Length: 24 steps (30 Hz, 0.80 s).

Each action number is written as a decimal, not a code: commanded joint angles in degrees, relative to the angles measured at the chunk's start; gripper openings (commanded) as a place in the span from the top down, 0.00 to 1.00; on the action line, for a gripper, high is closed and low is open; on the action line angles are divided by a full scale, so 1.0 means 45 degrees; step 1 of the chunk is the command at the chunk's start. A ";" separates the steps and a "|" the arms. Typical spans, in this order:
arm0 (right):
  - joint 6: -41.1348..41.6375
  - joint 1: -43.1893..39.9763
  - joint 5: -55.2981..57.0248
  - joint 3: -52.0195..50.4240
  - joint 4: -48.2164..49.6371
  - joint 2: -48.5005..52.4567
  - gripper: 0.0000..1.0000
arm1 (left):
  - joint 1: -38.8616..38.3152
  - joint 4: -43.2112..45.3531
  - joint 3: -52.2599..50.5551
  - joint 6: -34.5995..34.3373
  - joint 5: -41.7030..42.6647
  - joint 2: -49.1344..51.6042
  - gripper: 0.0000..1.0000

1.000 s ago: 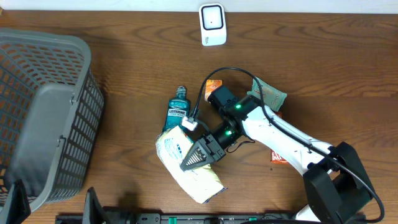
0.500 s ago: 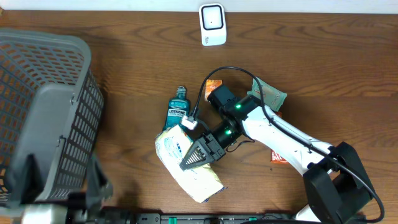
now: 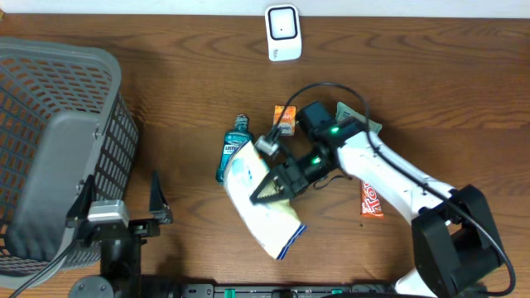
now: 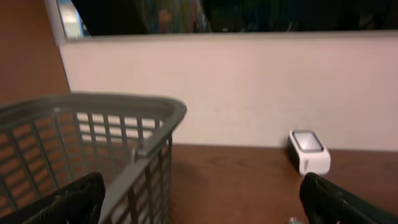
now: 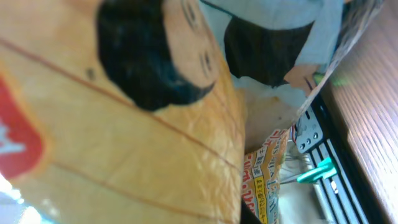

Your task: Scan the item barcode

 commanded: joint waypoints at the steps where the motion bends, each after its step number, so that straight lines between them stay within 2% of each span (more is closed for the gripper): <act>1: 0.1977 -0.1370 -0.0821 0.0005 0.0287 -0.0063 0.99 | 0.0039 0.0053 -0.0359 0.0019 -0.0160 -0.0078 0.01; 8: 0.1836 -0.3143 -0.0816 0.0005 0.0447 -0.0063 0.99 | 0.0044 0.0063 -0.0529 -0.0617 0.0257 -0.0049 0.00; 16: 0.1744 -0.3288 -0.0816 0.0005 0.1039 -0.0068 0.99 | 0.0029 0.0413 -0.0967 -0.1064 0.3643 0.0699 0.00; 24: 0.1734 -0.3279 -0.0821 0.0005 0.0923 -0.0068 0.99 | -0.0053 0.0544 -0.1991 -0.1069 0.3706 0.1117 0.00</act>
